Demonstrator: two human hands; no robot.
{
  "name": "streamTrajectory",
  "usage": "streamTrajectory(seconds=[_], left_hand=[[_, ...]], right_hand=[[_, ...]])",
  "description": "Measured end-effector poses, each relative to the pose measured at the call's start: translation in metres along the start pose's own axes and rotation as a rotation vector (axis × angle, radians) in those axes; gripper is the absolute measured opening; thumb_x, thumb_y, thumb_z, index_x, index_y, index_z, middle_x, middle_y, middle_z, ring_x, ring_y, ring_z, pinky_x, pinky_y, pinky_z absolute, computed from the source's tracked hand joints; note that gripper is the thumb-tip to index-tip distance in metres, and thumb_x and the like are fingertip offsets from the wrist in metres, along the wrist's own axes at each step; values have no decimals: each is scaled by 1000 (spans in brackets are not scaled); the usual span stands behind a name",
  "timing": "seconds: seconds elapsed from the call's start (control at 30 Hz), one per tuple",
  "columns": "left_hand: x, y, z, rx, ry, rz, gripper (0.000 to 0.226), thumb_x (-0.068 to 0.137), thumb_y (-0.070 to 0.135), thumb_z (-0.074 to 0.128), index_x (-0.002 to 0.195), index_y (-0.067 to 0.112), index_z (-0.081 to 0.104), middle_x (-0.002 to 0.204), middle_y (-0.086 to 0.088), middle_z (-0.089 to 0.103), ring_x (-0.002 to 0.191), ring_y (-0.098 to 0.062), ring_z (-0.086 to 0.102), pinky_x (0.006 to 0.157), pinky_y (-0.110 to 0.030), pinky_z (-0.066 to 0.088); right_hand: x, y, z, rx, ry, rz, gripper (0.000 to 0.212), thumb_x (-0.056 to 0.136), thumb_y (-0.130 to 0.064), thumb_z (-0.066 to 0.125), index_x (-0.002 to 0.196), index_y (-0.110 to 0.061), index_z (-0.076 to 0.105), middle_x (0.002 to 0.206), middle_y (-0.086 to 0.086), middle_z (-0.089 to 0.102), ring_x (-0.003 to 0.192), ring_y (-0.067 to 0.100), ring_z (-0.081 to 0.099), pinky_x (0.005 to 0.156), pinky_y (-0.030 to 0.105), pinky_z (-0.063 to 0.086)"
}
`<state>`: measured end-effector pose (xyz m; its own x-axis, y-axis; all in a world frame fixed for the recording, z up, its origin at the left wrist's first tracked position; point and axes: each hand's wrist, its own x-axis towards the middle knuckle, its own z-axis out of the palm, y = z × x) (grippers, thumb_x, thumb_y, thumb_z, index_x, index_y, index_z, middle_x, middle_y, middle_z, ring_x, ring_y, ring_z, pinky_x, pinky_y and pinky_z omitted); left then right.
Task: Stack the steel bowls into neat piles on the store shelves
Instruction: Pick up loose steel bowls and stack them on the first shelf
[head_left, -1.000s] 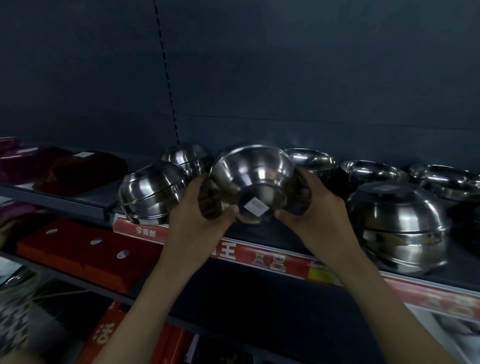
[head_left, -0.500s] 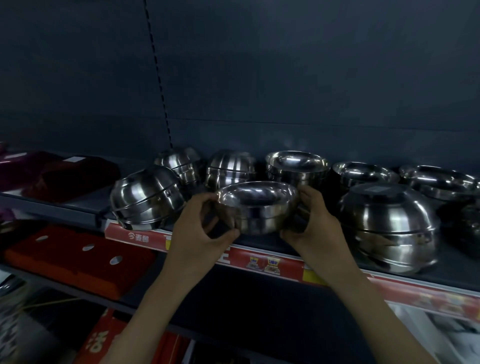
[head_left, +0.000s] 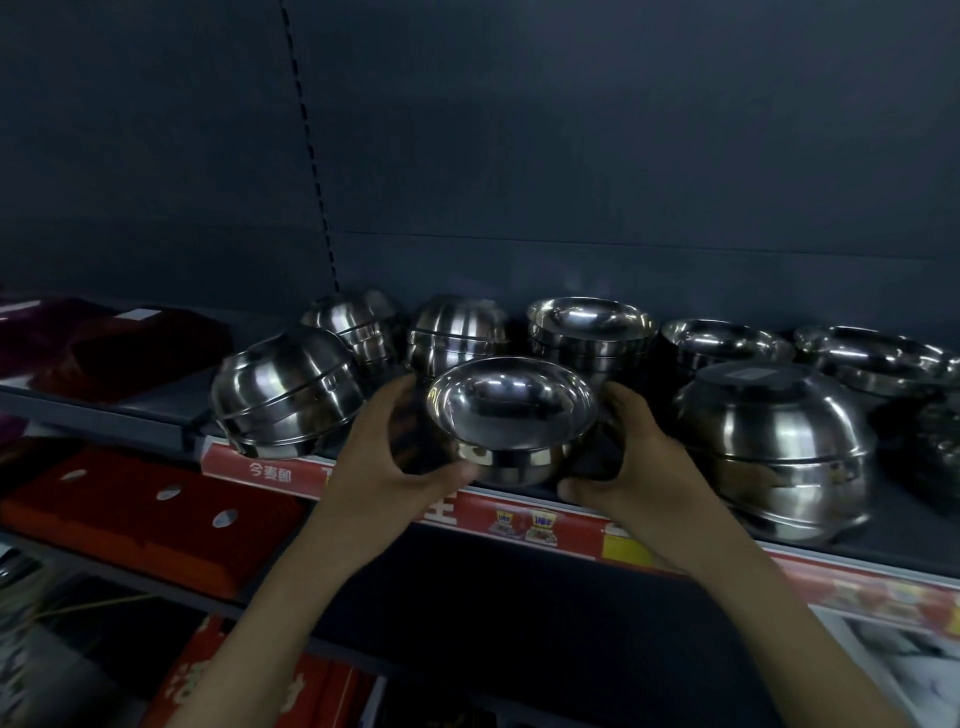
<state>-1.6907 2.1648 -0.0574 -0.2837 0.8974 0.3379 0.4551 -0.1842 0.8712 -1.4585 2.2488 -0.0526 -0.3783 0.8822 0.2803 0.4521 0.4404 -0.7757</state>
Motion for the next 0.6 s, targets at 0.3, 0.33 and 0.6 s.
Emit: streamTrajectory(seconds=[0.3,0.33,0.6], left_hand=[[26,14,-25,59,-246,-161,70,63,36,90,127,32,62,116,16,71,110,0,64,108,-38,44],[26,15,-23,60,-259,-153,61,68,26,87,124,30,64,113,15,72,107,0,65,108,-37,45],[33,22,-22,25,-274,-62,58,61,32,91,114,34,68,110,11,74,107,-6,67,102,-36,47]], right_hand=[[11,-7,-10,40,-184,74,70,65,-50,83,127,-41,50,114,-21,64,113,-3,56,87,15,41],[11,-8,-9,24,-175,74,70,66,-53,81,127,-39,51,115,-20,64,112,-2,56,86,14,40],[8,-24,-20,-71,-108,10,57,72,-48,81,120,-38,53,107,-22,63,100,-10,54,75,8,37]])
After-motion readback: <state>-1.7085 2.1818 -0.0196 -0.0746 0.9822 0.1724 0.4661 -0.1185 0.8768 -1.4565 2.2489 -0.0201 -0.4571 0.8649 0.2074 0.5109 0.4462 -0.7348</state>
